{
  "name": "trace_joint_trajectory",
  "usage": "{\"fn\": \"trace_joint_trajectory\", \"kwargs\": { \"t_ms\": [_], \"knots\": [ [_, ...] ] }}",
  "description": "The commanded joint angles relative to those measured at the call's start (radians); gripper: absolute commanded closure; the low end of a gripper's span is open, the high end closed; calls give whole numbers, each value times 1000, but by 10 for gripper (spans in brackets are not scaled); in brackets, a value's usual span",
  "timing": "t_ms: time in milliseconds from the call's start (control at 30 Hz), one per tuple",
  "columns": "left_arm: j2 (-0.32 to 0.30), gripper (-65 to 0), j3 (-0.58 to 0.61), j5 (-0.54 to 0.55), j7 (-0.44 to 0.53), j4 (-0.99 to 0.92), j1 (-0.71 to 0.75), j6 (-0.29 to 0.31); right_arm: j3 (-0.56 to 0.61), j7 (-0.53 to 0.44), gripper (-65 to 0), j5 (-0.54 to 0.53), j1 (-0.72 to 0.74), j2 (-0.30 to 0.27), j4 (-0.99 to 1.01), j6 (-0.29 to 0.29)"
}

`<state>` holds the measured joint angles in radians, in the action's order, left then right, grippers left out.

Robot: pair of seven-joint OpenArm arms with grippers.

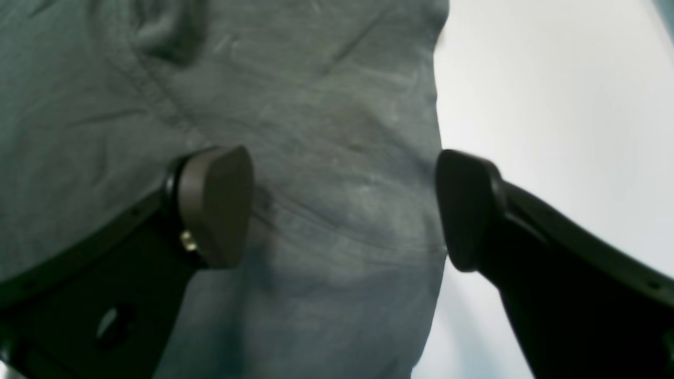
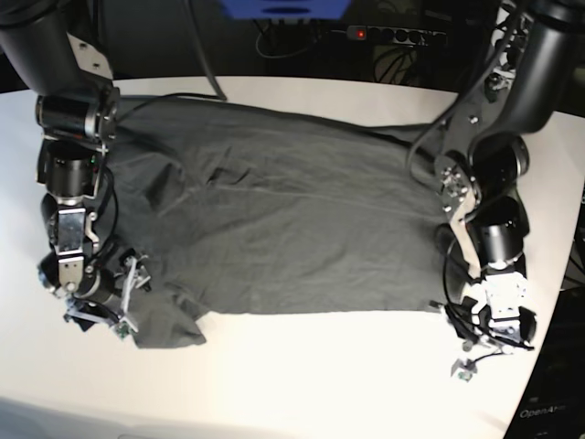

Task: Fold the T-shirt properly
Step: 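Lower both grippers and close them on the hem corners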

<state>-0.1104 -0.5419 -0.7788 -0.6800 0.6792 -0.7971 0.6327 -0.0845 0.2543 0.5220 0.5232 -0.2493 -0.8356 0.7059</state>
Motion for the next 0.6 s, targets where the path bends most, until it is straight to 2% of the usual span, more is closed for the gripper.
{"fn": "trace_joint_trajectory", "kwargs": {
  "t_ms": [0,133,200,267,367,433,567],
  "knots": [
    [-15,-36,3,0,7,15,-48,-9,1,-17,-527,-9,31,-12,-17,-8],
    [-19,-39,3,5,7,15,-49,-12,1,-17,-527,-9,15,-12,-20,-8],
    [-21,-70,-4,6,7,15,-51,-12,1,-17,-527,-9,12,-11,-20,-8],
    [-22,-166,-4,8,7,15,-51,-12,1,-17,-527,-9,12,-11,-18,-8],
    [-28,-364,-2,8,7,15,-49,-10,1,-17,-527,-9,12,-9,-18,-8],
    [-28,-446,-1,6,7,15,-49,-10,1,-17,-527,-9,12,-11,-18,-8],
    [-30,-425,-1,8,10,6,-48,-7,1,-17,-527,-9,12,-12,-18,-8]
  ]
}}
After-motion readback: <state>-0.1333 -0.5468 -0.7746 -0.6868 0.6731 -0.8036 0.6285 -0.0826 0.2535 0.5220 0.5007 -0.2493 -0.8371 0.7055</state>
